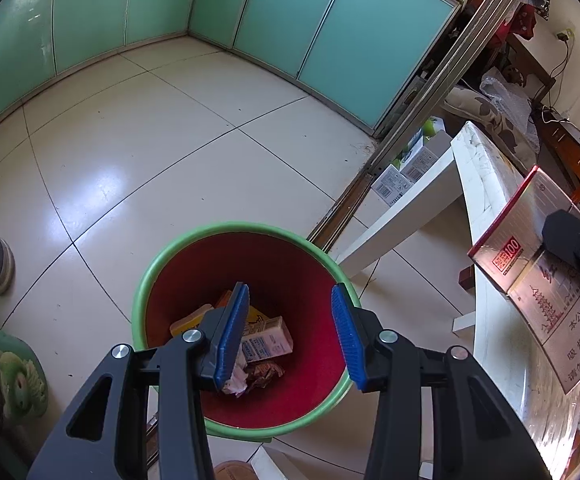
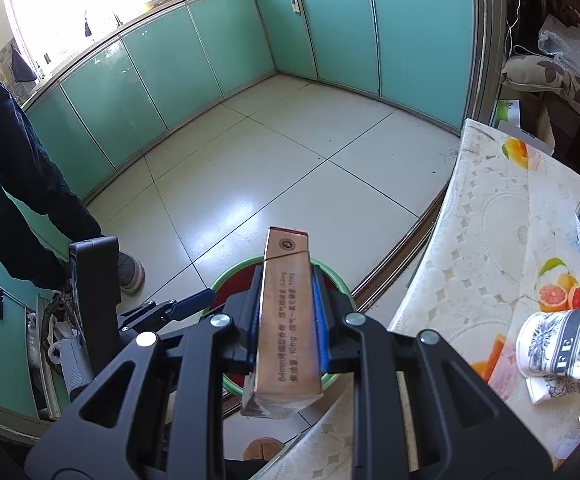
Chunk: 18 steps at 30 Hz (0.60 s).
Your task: Collect trash
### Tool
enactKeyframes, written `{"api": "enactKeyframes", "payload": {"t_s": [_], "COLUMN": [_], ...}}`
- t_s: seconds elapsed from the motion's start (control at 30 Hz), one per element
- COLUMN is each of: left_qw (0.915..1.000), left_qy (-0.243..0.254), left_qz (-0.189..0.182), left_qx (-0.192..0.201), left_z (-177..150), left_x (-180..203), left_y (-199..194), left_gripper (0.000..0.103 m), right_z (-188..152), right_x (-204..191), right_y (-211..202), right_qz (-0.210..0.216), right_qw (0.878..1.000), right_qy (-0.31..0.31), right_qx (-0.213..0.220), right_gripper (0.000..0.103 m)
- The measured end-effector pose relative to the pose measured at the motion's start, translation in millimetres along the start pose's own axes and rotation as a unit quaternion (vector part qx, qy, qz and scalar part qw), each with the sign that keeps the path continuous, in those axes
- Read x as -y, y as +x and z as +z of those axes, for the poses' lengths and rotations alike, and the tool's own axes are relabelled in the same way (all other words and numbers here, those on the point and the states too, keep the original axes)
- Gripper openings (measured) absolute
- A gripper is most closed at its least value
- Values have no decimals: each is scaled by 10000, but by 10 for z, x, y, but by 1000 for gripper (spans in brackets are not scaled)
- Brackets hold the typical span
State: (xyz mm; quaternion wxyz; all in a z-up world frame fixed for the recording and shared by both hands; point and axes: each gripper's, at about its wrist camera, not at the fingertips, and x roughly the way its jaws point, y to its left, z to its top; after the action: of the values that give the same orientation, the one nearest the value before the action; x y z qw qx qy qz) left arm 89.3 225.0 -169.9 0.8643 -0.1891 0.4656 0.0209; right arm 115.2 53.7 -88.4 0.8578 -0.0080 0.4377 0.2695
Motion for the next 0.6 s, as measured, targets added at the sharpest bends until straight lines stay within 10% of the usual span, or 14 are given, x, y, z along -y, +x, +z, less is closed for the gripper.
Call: {"api": "enactKeyframes", "payload": {"t_s": [0.6], "left_qw": [9995], "left_qy": [-86], "left_qz": [226], "left_qx": [192], "left_z": [32], "left_x": [-100], "left_y": [-105], "left_gripper": [41], "right_z": [47], "right_x": [-109], "right_y": [265], "right_qz": [-110], "right_qw": [9997], "right_qy": [-151], "right_qx": [-186], "right_gripper": [22]}}
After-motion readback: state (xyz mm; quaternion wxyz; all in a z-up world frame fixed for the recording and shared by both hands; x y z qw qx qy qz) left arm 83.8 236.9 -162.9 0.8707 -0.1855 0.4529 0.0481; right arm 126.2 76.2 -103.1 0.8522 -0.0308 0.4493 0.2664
